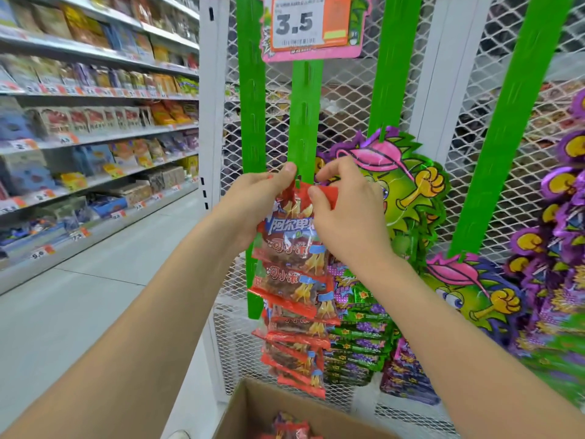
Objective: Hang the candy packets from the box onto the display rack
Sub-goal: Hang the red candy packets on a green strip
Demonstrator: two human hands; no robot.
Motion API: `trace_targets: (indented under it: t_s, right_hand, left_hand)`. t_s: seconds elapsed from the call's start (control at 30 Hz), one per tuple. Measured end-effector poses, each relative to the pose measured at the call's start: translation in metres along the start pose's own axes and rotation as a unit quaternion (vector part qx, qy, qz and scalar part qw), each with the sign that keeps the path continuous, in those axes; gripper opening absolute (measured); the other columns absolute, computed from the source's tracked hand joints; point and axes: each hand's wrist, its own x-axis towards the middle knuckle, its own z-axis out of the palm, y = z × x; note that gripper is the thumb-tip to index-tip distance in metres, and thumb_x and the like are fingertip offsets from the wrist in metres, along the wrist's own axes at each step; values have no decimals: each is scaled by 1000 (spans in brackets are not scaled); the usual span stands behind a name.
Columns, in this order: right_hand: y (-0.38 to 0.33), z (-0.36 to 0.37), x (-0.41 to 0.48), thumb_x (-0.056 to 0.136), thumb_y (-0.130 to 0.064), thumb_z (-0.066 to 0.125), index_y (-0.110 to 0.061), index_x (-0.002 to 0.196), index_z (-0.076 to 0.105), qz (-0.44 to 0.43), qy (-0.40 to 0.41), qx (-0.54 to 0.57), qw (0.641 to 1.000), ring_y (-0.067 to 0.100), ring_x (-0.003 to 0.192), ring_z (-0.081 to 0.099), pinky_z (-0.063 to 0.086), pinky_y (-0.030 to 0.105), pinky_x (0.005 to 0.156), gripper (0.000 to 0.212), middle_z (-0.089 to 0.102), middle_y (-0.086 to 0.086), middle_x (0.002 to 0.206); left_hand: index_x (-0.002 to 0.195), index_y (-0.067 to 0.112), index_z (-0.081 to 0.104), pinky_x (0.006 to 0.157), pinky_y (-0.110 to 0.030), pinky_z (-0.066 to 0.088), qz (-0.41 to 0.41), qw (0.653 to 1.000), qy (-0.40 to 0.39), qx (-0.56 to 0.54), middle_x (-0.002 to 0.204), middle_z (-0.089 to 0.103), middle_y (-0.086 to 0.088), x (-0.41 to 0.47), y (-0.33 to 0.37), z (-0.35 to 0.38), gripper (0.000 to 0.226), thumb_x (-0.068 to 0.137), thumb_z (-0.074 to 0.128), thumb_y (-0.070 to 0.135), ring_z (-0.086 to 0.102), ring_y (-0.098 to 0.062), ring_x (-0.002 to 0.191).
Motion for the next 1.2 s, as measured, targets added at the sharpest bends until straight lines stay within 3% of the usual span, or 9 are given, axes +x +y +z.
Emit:
trace_targets:
  t_s: [0.23, 0.37, 0.47, 0.67, 0.8, 0.9, 1.0, 1.1, 1.2]
  right_hand:
    - [4, -4, -6, 99, -32, 71, -21, 106, 65, -26, 10, -26, 999, 26, 91, 58, 22, 34, 74, 14, 72, -7, 88]
    - [2, 1, -1, 94, -38, 76, -25, 101, 70, -24, 9, -18, 999, 20, 90, 61, 17, 27, 72, 16, 71, -15, 88]
    - [5, 4, 0, 95, -38, 76, -25, 102, 71, -7, 8, -24, 1000, 21, 96, 62, 18, 27, 73, 16, 74, -11, 93]
    - [11, 4, -11, 95, -20, 73, -15, 110, 72, -36, 26, -94, 995, 24, 99, 65, 45, 32, 90, 16, 73, 2, 103]
    - [18, -3, -48, 92, -9, 67, -11, 108, 70, -91, 65, -58, 992, 25, 99, 62, 49, 34, 90, 17, 66, 4, 103]
    - [33, 0, -100, 90, -12, 63, -13, 100, 70, -118, -42, -2, 992, 17, 84, 61, 52, 31, 79, 12, 65, -3, 91]
    - [63, 9, -151, 92, -23, 60, -23, 98, 69, -48, -297, -28, 953, 8, 72, 51, 52, 35, 71, 12, 61, -12, 74]
    - [96, 20, -186, 95, -27, 57, -27, 101, 67, -31, -545, -128, 828, 13, 80, 41, 52, 38, 79, 12, 56, -11, 76]
    - [113, 27, -205, 99, -24, 56, -13, 86, 62, -10, -695, -181, 696, 17, 71, 42, 40, 36, 67, 18, 55, 3, 77]
  left_hand:
    - [106, 17, 74, 71, -30, 65, 115, 985, 44, 119, 91, 82, 0, -13, -19, -6, 23, 105, 64, 38, 79, -13, 83]
    - [108, 19, 74, 67, -42, 65, 135, 984, 79, 91, 94, 81, -4, -13, -31, -11, 14, 106, 66, 30, 80, -16, 81]
    - [106, 19, 75, 60, -32, 63, 146, 982, 88, 82, 95, 80, -4, -12, -34, -11, 12, 106, 66, 28, 78, -13, 81]
    - [115, 20, 68, 77, -44, 66, 193, 962, 128, 148, 97, 78, 0, -8, -52, -9, 12, 103, 69, 24, 77, -12, 86]
    - [138, 20, 51, 95, -38, 57, 256, 925, 163, 229, 118, 65, 14, -15, -80, -9, 45, 100, 73, 29, 67, -8, 109]
    - [142, 9, 50, 108, -30, 39, 316, 861, 229, 327, 135, 57, -4, -28, -112, -8, 53, 98, 75, 26, 53, -22, 126]
    - [123, 8, 60, 101, -36, 36, 358, 806, 277, 381, 121, 59, -10, -54, -162, -3, 33, 96, 75, 20, 54, -33, 116]
    - [98, 14, 63, 83, -45, 48, 312, 828, 195, 424, 92, 64, -3, -81, -236, 10, 15, 91, 68, 27, 60, -32, 92]
    - [97, 28, 65, 68, -43, 59, 97, 815, -17, 570, 80, 72, 5, -96, -304, 20, 27, 88, 57, 51, 71, -29, 82]
